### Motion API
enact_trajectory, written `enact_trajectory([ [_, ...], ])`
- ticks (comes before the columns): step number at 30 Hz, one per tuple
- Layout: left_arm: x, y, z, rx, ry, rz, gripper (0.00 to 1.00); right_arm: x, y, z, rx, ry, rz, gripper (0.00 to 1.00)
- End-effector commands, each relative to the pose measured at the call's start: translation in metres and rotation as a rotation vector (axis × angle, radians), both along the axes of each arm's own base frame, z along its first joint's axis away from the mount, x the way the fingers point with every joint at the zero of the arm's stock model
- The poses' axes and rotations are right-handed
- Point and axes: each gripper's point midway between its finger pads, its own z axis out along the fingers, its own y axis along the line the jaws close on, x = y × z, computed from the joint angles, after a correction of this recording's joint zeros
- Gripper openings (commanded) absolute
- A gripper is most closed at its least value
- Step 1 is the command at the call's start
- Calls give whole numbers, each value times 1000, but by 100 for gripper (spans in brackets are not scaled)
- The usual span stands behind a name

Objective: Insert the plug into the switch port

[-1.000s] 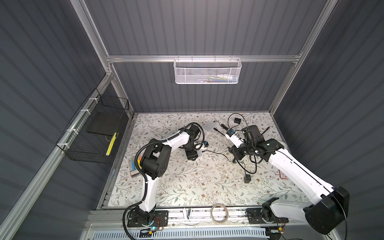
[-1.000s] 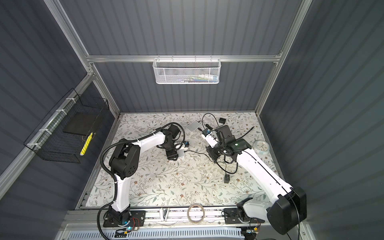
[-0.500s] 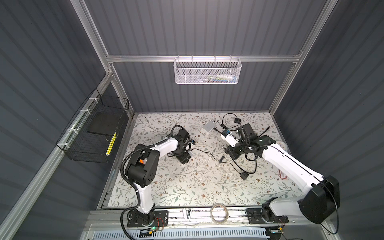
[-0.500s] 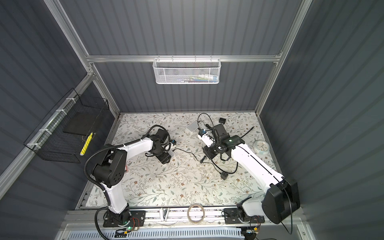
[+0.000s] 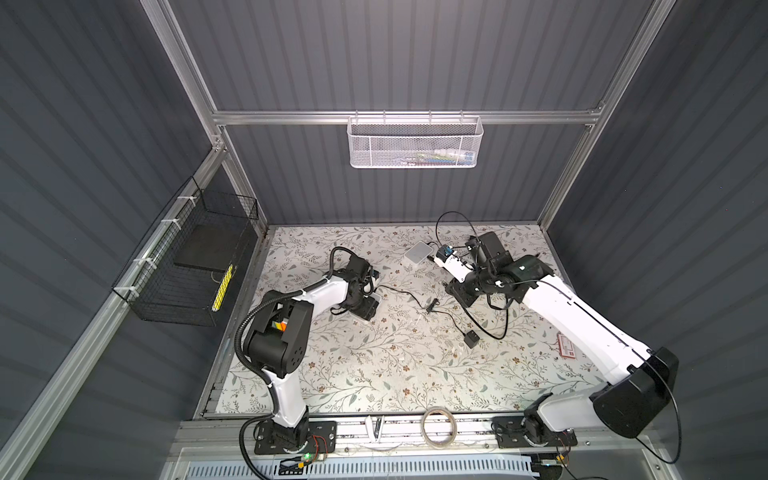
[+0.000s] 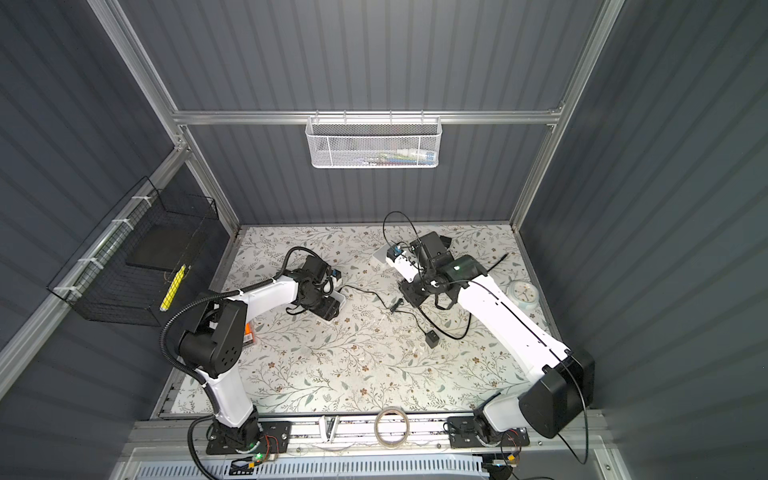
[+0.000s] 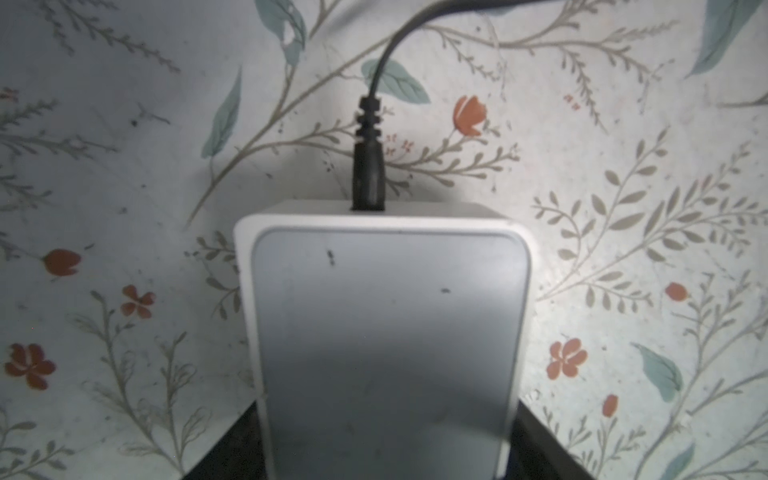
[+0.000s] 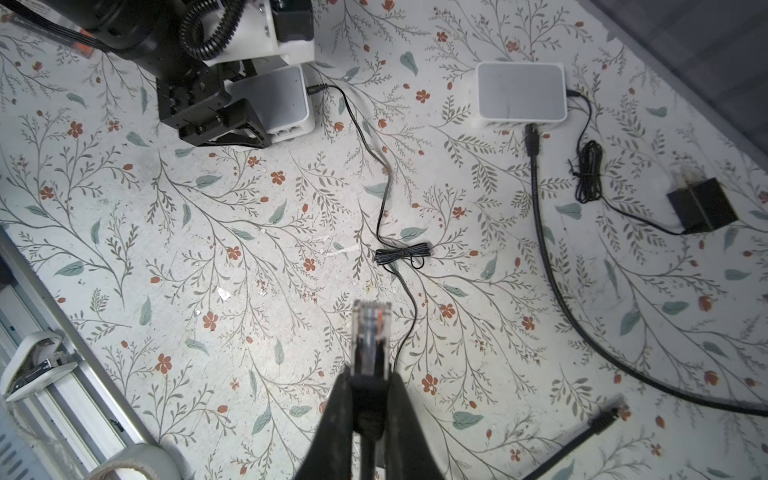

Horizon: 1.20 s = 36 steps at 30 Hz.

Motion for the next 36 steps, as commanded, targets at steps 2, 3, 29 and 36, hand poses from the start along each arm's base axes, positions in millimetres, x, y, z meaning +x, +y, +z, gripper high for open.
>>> enact_trajectory([
  [2,4,-3,-2,-55,-3,48,73,-23,12,-14,-20,87,27,0],
  [3,6,-2,0,-50,-19,54,75,-25,15,-20,-19,101,17,0],
  [29,28,44,50,-295,-155,305,70,-27,118,-146,50,392,154,0],
  [36,36,40,26,-275,-103,271,67,-9,138,-164,25,408,192,0],
])
